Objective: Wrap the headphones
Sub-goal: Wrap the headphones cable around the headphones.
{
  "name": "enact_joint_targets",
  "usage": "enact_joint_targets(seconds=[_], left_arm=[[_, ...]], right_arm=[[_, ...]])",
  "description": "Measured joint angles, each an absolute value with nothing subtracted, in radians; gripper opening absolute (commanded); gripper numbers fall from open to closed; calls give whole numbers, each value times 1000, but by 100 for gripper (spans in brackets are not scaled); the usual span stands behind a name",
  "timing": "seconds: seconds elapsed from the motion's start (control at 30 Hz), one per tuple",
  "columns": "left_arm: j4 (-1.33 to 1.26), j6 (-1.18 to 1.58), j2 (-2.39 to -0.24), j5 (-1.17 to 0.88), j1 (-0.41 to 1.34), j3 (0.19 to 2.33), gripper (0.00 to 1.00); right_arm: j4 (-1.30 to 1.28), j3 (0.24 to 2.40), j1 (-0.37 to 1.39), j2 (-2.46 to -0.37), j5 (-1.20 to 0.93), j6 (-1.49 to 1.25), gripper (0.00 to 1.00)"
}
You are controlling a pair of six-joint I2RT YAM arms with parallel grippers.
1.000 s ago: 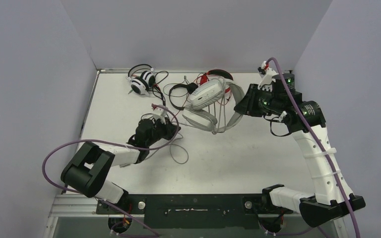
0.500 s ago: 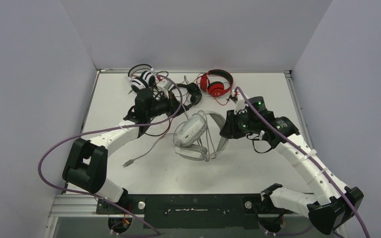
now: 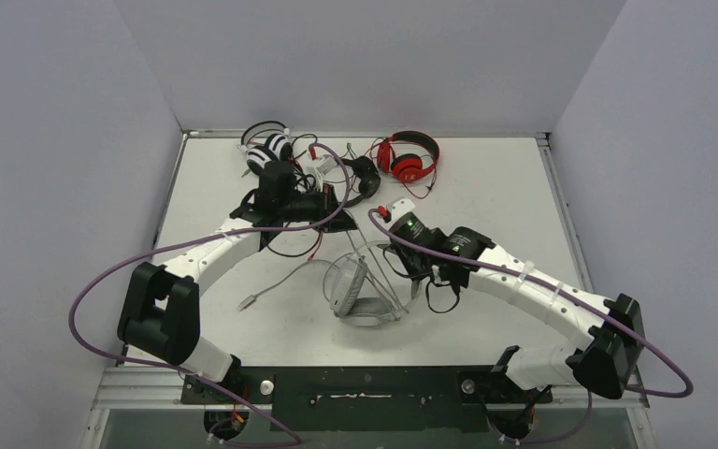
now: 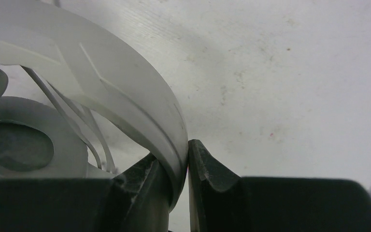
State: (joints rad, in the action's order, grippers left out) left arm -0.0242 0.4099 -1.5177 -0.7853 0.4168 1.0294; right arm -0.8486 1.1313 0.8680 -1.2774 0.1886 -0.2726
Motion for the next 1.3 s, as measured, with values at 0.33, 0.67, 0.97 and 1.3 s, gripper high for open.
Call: enact_joint_targets(seconds=[0.33, 0.67, 0.97, 1.3], left_arm=[[27, 409, -1518, -843, 424, 1052, 0], [-47, 493, -1530, -893, 480, 1052, 3], [-222, 654, -1557, -912, 598, 1039, 5], [-527, 813, -1563, -834, 609, 902, 22]], right_arm=[[-961, 1238, 979, -1437, 725, -345, 0], [-839, 1209, 989, -1432, 1052, -274, 0], [-651, 1111, 1005, -1409, 1209, -296, 0], [-626, 1141, 951, -1433, 1117, -482, 0]])
